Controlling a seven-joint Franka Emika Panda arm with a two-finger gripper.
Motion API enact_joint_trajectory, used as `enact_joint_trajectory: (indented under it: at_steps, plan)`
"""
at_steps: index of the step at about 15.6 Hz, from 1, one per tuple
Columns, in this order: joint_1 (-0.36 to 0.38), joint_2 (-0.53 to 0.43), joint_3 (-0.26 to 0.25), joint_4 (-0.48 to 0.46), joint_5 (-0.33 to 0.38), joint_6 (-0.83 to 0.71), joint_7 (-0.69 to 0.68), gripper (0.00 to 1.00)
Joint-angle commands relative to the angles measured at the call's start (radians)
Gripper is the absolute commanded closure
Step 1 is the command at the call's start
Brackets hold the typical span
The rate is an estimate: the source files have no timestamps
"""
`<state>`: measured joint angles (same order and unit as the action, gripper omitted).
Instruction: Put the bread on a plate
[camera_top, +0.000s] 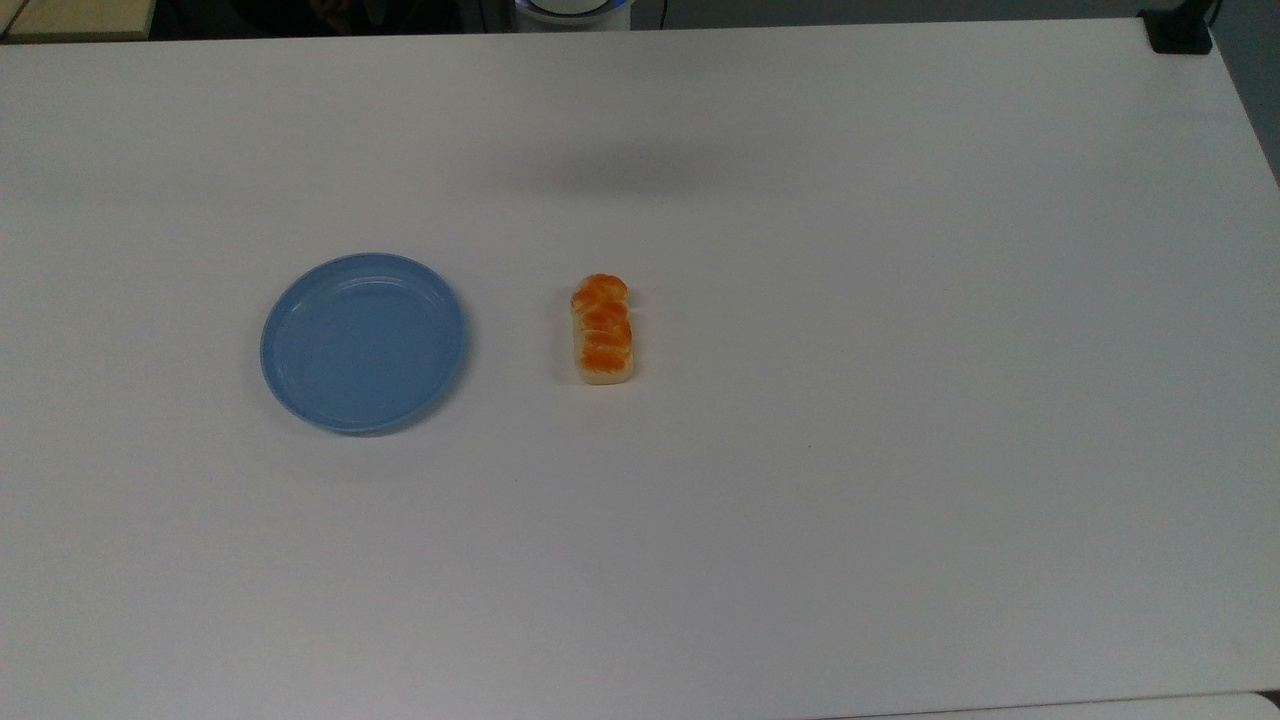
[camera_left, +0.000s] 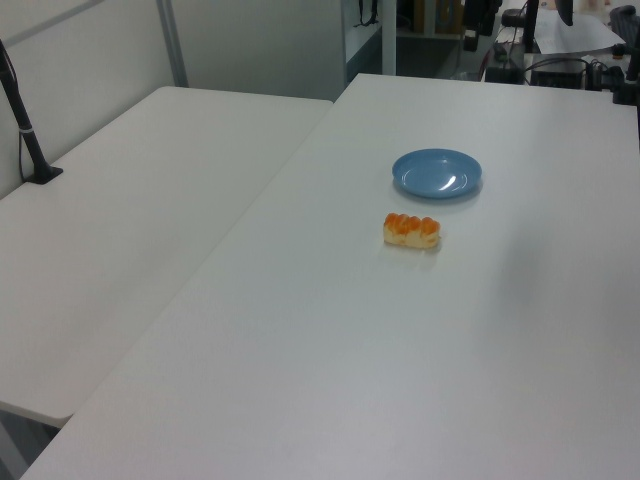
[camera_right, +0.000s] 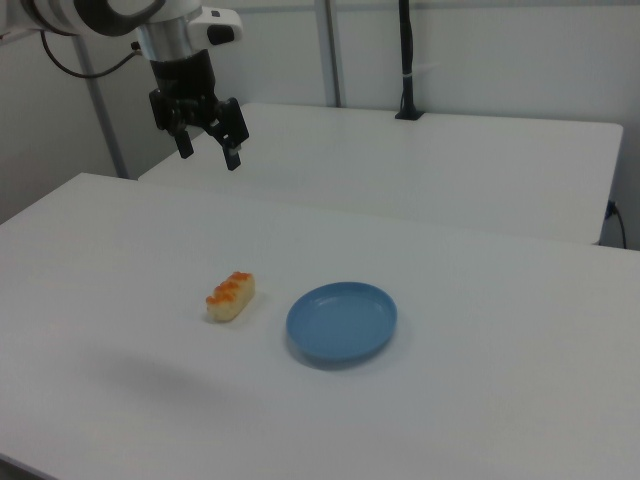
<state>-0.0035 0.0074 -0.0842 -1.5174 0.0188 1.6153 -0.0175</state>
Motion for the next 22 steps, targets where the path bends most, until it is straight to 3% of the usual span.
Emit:
enact_joint_trajectory:
  at_steps: [1,14,22]
  plan:
    - [0.005,-0.009,-0.005,-0.023,0.013,0.026,0.063,0.00]
    - [0.010,-0.004,-0.003,-0.032,0.015,0.029,0.031,0.00]
    - [0.013,0.017,0.008,-0.089,0.026,0.064,-0.018,0.00]
